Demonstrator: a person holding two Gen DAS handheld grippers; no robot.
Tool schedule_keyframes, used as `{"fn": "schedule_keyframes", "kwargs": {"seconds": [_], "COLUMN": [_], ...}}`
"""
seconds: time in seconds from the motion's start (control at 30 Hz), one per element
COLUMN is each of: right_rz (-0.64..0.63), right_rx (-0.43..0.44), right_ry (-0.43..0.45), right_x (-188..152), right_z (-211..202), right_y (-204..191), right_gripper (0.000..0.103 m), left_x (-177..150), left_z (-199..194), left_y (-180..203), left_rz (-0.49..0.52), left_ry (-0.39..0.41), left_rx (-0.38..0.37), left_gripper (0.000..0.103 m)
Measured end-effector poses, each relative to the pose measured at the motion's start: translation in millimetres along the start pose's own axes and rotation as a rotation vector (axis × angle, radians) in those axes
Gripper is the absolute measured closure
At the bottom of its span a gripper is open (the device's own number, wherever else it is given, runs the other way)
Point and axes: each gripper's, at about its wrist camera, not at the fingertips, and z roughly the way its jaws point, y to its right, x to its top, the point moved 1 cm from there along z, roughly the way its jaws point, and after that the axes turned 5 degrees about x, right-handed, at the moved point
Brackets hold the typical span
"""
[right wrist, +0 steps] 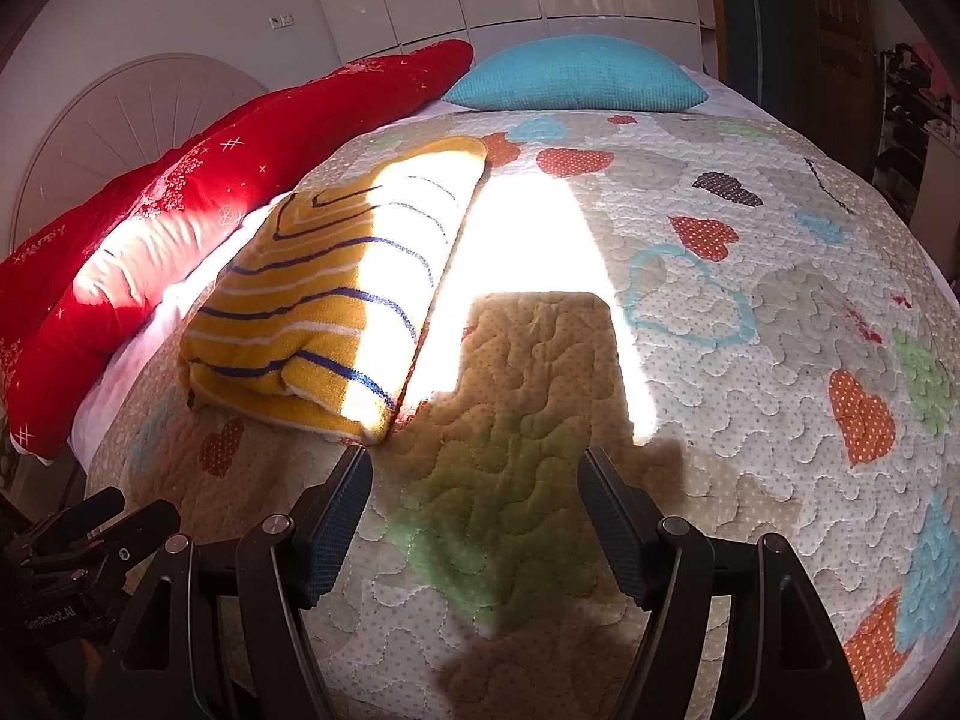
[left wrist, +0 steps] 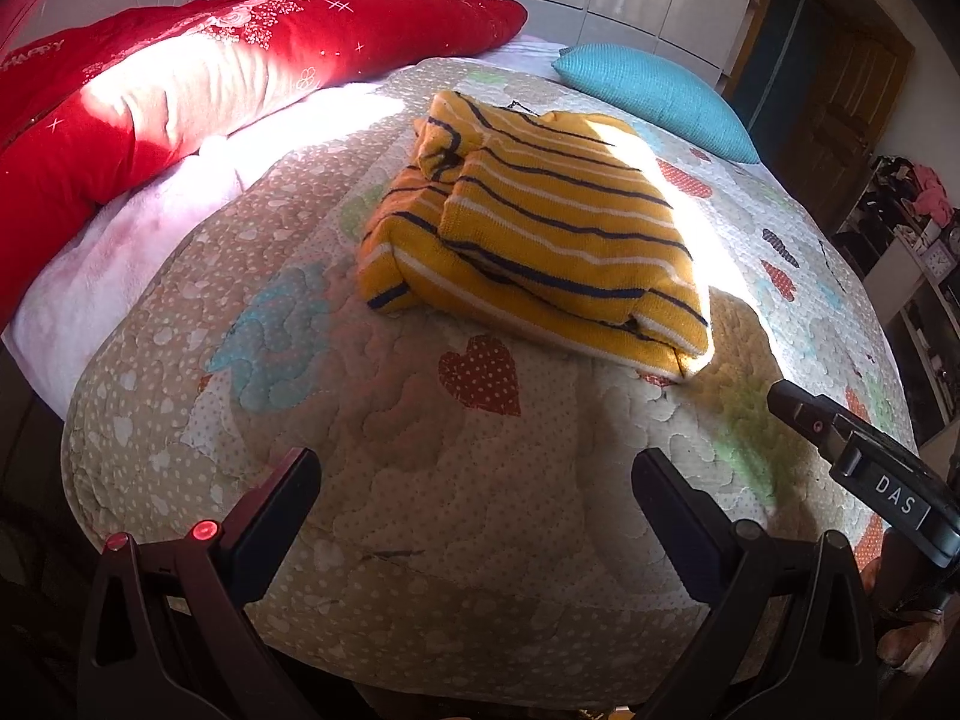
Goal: Fold small clothes
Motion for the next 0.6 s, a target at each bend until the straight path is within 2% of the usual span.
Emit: {"fn": "schedule_keyframes", "kwargs": {"seconds": [0.33,0.6], "right_rz": [-0.021,-0.056], "right_rx": [-0.005,0.011], "right_ry": [-0.006,-0.024], "right_x": [4.5,14.0], "right_z": [3.5,10.3], "right_y": [-4.6,-21.5], "right_gripper": [0.027,0.026], "left_x": [3.6,15.0], "left_z": [8.5,7.5], "left_y": [-4.4,3.4], "left_rz": [-0.024,0.002], "left_ry": [-0.015,0.041], "left_rx": [-0.016,-0.018], "left_gripper": [0.0,0.0]}}
